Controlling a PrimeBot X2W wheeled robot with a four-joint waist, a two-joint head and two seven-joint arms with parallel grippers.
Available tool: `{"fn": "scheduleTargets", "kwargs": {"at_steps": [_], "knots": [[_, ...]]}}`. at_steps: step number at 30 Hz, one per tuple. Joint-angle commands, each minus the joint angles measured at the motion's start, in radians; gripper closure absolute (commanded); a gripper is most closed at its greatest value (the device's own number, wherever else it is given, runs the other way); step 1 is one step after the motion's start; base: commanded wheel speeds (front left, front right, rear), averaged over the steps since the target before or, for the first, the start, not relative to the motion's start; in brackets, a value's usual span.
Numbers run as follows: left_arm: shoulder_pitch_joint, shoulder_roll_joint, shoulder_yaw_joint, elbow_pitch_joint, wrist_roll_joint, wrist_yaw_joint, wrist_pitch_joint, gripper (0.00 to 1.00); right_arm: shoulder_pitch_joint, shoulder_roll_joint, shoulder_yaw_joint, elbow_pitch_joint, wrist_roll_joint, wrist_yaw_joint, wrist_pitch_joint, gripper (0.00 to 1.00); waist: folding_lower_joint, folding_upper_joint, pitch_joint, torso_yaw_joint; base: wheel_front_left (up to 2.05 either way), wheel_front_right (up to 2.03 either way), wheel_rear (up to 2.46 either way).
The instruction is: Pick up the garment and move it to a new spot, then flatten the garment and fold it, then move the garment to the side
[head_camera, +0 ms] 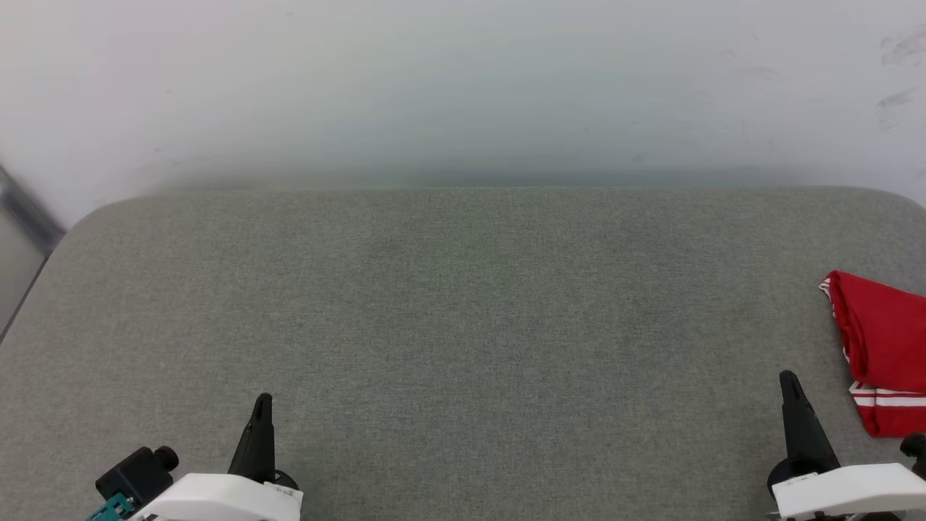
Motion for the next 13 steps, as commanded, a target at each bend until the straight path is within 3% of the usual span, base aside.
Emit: {"fn": "scheduleTargets", "kwargs": {"at_steps": [1,13], "knots": [[-0.028,0.007,0.007,-0.007,-0.036,-0.007,0.007,1.00,-0.029,0.002,-0.002,-0.006,0.036,0.000,0.007,1.00,0.0000,0.0000,0.000,0.000,0.00,0.00,0.00],[-0.054,0.008,0.020,0.012,-0.190,-0.022,0.045,1.00,-0.055,0.002,-0.004,0.013,0.187,0.000,0.045,1.00,0.0000,0.0000,0.003,-0.004,0.00,0.00,0.00]]}}
